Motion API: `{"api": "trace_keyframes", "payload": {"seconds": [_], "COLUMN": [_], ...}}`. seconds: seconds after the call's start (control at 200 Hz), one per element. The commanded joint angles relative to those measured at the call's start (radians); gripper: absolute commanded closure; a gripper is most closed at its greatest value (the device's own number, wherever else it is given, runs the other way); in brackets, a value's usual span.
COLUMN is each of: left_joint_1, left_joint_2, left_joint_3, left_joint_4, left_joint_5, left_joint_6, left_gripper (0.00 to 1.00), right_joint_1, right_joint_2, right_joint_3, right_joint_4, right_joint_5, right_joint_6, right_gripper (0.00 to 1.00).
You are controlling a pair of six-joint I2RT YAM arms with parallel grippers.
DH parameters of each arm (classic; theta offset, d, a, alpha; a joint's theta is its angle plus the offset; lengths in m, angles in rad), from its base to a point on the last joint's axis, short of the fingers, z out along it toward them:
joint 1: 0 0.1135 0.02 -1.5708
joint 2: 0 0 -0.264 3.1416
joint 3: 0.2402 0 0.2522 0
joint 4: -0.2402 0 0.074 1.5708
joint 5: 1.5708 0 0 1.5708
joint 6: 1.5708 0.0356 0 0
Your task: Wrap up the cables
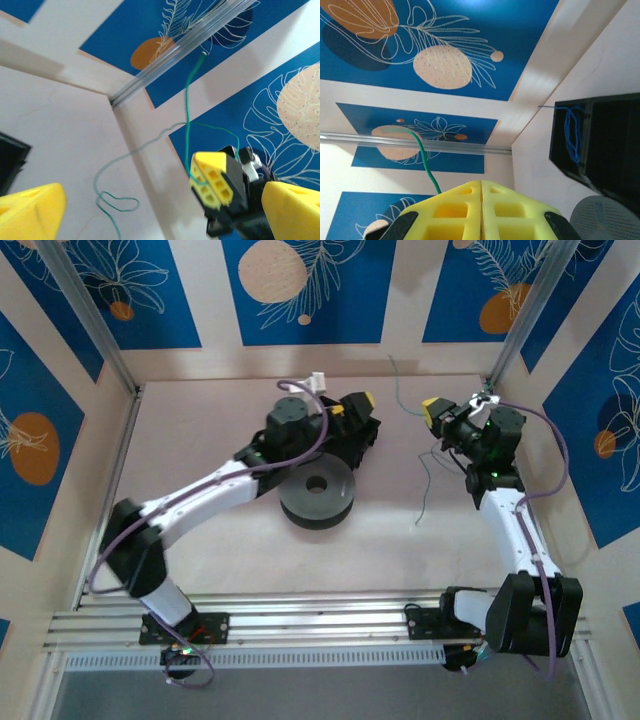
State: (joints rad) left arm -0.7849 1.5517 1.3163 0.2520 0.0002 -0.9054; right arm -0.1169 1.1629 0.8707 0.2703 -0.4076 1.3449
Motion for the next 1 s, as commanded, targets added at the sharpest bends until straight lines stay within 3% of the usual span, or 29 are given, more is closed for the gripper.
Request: {"api": "trace_keyframes", "payload": {"seconds": [0.0, 0.14, 0.245, 0.35, 0.57, 0.61, 0.755, 0.89, 0.995], "left_joint_1": [0.052, 0.115, 0.202, 0.274, 0.297, 0.299, 0.299, 0.299, 0.295], "left_joint_2": [-0.169, -0.322, -0.356, -0.351, -0.134, -0.080, 0.003, -0.064, -0.183], "left_joint_3": [-0.116, -0.286, -0.433, -0.596, -0.698, -0.703, -0.729, -0.715, -0.699], "left_joint_4": [-0.277, -0.488, -0.497, -0.310, -0.005, 0.068, 0.326, 0.264, 0.124], "left_joint_5": [-0.052, -0.058, 0.066, 0.232, 0.393, 0.423, 0.468, 0.437, 0.399], "left_joint_6": [0.077, 0.066, 0.024, -0.041, -0.159, -0.183, -0.286, -0.258, -0.214], "left_gripper": [0.00, 0.00, 0.00, 0.07, 0.16, 0.22, 0.65, 0.99, 1.00], "right_joint_1": [-0.038, -0.046, -0.043, -0.037, -0.025, -0.020, -0.013, -0.011, -0.012], "right_joint_2": [-0.026, -0.032, -0.032, -0.032, -0.023, -0.026, -0.038, -0.051, -0.060], "right_joint_3": [0.034, 0.031, 0.025, 0.037, 0.060, 0.066, 0.084, 0.081, 0.073], "right_joint_4": [-0.097, -0.126, -0.141, -0.180, -0.215, -0.226, -0.275, -0.292, -0.310], "right_joint_5": [-0.077, -0.105, -0.120, -0.128, -0.170, -0.174, -0.184, -0.191, -0.193], "right_joint_6": [-0.111, -0.158, -0.187, -0.239, -0.276, -0.282, -0.317, -0.326, -0.344], "right_gripper": [1.00, 1.00, 1.00, 1.00, 1.00, 1.00, 1.00, 1.00, 1.00]}}
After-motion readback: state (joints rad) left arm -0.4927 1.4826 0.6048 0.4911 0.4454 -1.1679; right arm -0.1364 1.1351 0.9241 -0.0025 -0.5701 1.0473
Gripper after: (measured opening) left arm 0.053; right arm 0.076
